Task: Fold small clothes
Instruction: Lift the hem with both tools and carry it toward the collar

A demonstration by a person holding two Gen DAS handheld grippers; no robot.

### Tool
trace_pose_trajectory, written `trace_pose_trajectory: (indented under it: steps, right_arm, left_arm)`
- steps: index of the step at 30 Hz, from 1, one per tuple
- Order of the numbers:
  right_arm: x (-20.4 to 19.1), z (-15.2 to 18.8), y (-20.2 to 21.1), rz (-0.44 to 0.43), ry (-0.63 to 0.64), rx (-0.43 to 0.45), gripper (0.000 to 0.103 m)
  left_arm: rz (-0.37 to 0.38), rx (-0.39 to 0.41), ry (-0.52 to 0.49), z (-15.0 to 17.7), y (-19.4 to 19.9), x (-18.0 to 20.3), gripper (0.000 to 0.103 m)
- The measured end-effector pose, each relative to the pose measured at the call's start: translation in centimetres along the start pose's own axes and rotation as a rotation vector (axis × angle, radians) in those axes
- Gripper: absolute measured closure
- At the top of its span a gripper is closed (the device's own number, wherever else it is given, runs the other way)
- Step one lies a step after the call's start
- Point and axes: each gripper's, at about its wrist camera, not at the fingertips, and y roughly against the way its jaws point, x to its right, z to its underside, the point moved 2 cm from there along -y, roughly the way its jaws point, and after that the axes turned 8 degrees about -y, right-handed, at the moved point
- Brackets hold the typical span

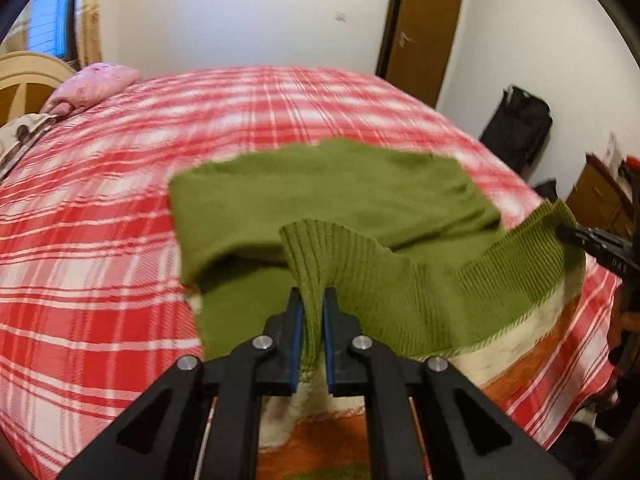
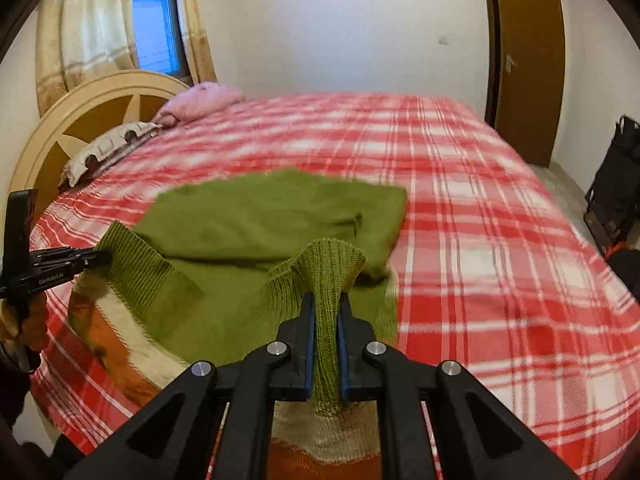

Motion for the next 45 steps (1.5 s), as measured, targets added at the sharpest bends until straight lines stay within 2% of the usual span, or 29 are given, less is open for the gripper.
trace_pose_trajectory:
  steps: [5,11,16,21,26,31,39,45]
  right_arm:
    - [-0.9,-3.4,0.2,-0.009,0.041,0.047,0.095]
    - [-1.8,-7.7,-2.7,0.009,0.082,0.065,0.095]
    - [-2.1,-11.9,-7.2,0.054,0.105,0.088,0.095]
    - [-1.8,-13.8,-13.3,0.112,0.118,0.073,0.095]
    - [-0.7,-13.8,-19.1,0.159,0.091,0.025,0.095]
    - [1.0,-12.3,-23.2,0.21,0.085,-0.035,0.095]
    - [0.9,-10.8,-25.7,0.261,0.128,-0.059,0.094]
    - [1.5,-10.6,-26.4,0.249,0.103,-0.09,0.094]
  left_arm:
    - [-0.04,0.052,0.043,-2.4,1.6,-1.6,0.094]
    - [-0.105,0.085,0.065,-5.6,0.6,-3.6,0.094]
    - [-0.146,0.096,0.116,-8.7,-1.6,-6.0,0.094]
    - [-0.215,0.055,0.124,-11.0,-6.0,-7.8,0.094]
    - [-0.247,-0.008,0.15,-11.6,-10.8,-8.9,0.094]
    - [-0.28,-0.101,0.135,-10.6,-15.0,-8.9,0.094]
    - [-0.313,-0.134,0.124,-9.3,-16.5,-8.6,0.093]
    - [-0.357,-0.147,0.094,-9.0,-17.1,-8.1,0.091]
